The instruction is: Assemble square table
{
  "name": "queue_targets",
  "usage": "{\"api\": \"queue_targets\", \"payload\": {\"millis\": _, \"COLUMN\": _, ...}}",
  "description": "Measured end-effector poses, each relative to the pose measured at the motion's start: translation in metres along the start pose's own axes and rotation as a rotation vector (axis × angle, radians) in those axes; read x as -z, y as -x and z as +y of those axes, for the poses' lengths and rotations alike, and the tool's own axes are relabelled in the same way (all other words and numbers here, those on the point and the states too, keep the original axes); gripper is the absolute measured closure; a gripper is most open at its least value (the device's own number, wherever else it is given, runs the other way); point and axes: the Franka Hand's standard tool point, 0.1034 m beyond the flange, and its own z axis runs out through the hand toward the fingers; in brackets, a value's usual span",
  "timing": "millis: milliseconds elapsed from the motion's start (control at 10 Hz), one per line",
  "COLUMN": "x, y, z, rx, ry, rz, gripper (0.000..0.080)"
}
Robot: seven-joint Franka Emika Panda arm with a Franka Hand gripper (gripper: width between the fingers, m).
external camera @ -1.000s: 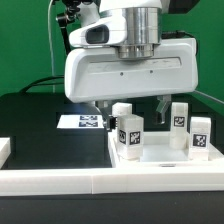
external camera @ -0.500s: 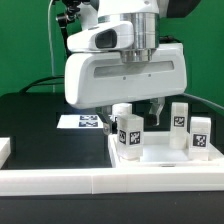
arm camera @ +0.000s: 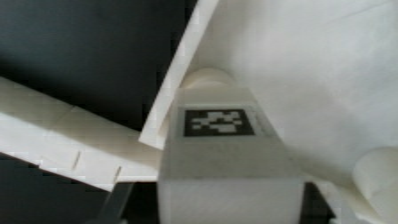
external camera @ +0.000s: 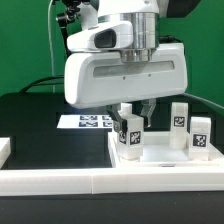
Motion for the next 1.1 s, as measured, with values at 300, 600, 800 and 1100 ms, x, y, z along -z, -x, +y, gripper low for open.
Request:
{"api": "queue_targets", "payload": {"millis": 300, "x": 0.0000, "y": 0.0011, "z": 0.0012, "rx": -0.248, "ry": 0.003, "rz": 0.012, "gripper": 0.0511}}
{"api": "queue_targets", "payload": {"millis": 600, "x": -0.0007, "y": 0.0030, "z": 0.0038, "rx": -0.547, "ry": -0.010, "rz": 0.028, "gripper": 0.0509}}
{"api": "queue_targets", "payload": {"millis": 800, "x": -0.0009, "y": 0.0029, "z": 0.0061, "rx": -0.749, "ry": -0.014, "rz": 0.044, "gripper": 0.0509}}
{"api": "queue_targets", "payload": {"millis": 1100, "x": -0.0012, "y": 0.0040, "z": 0.0088, "rx": -1.039, "ry": -0.026, "rz": 0.050, "gripper": 0.0509}}
